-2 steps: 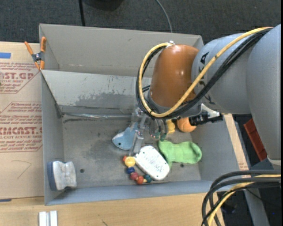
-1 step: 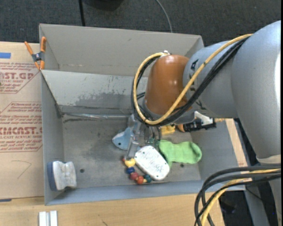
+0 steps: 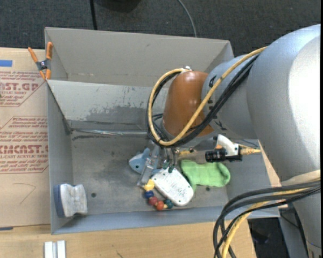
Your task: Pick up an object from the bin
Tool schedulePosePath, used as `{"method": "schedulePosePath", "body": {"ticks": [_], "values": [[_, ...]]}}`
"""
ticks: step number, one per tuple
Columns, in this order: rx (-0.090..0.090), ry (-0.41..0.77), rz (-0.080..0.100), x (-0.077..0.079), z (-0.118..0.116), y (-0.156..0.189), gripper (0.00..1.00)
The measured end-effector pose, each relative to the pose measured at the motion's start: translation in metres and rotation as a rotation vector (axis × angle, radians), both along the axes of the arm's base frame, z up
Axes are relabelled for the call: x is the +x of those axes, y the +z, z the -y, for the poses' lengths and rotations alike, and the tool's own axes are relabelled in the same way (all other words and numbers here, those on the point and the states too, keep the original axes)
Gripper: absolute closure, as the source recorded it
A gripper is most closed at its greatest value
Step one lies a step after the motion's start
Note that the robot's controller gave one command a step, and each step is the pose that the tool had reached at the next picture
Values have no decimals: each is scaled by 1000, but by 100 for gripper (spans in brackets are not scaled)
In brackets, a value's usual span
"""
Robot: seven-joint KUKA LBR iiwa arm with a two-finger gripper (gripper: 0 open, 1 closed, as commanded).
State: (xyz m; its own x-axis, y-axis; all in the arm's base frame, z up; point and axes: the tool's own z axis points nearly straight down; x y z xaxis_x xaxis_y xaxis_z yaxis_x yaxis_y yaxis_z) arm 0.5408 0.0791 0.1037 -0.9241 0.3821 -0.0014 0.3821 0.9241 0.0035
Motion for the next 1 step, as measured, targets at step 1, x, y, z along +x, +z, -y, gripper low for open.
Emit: {"method": "schedulePosePath", "body": {"ticks": [1], "values": [[4, -230, 21, -17, 24, -20, 100]]}}
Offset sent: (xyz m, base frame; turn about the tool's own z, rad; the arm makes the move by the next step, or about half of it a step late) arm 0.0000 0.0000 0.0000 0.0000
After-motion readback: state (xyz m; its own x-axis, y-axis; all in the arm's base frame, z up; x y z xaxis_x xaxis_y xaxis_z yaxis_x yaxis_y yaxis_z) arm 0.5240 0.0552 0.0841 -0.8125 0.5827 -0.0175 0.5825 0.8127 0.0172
